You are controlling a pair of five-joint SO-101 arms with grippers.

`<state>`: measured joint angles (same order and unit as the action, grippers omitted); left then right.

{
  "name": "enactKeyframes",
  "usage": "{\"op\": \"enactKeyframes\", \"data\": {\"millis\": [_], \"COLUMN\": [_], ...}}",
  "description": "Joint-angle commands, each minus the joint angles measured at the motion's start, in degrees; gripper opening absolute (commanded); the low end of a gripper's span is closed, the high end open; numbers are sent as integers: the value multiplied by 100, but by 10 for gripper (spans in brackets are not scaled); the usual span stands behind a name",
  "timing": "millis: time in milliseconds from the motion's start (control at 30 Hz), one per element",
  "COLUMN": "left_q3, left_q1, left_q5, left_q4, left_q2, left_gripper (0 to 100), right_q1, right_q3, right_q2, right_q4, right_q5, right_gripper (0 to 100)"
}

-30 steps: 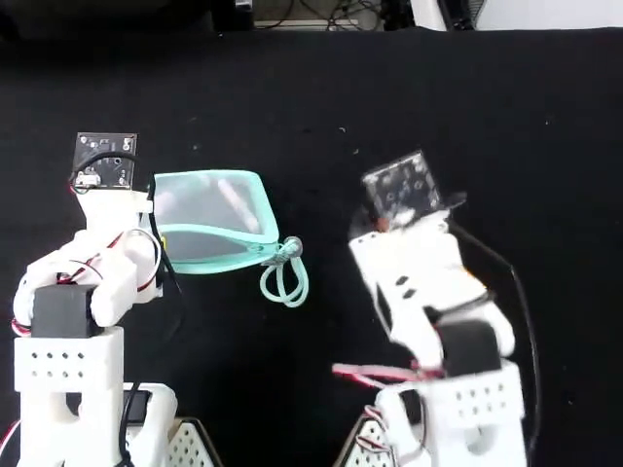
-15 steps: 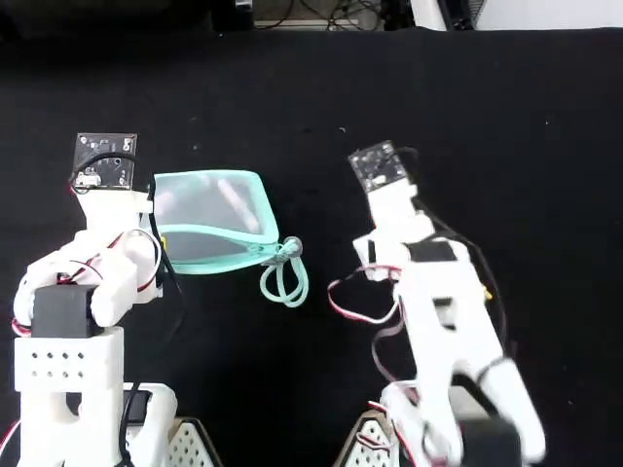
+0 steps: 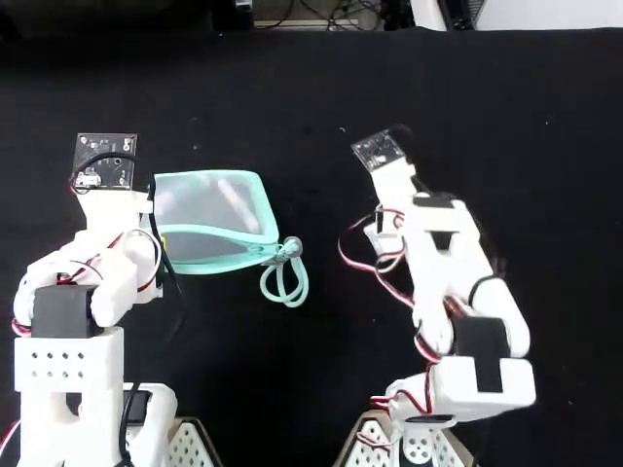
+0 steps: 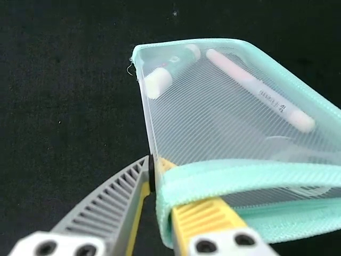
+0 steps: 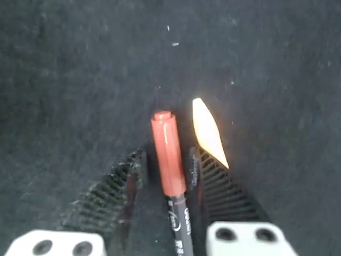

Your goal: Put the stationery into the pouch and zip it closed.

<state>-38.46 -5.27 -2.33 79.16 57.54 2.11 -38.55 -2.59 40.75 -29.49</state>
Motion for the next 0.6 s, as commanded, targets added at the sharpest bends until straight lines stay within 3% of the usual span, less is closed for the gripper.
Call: {"op": "enactKeyframes", "data": {"millis": [0,67,167,267,433,567], "left_q3": [22,22,22,22,22,22], "left_q1": [13,13,4,4,13,13], "left_q5": [-18,-18,-18,-18,-18,-18], "left_q4": [-88,-88,-88,-88,-88,-88], "left_q2": [79,79,79,79,79,79], "left_gripper": [33,33,33,33,33,33], "right_q1": [18,18,9,0,-299,-809], "right_q3": [505,593,593,470,-13,-189], "right_q2": [-145,-277,-268,66,1719,3371], "right_q4": [79,88,97,360,756,1714], "right_q5": [-211,-273,-211,9,105,149], "right_gripper": [134,123,5,11,11,11]}}
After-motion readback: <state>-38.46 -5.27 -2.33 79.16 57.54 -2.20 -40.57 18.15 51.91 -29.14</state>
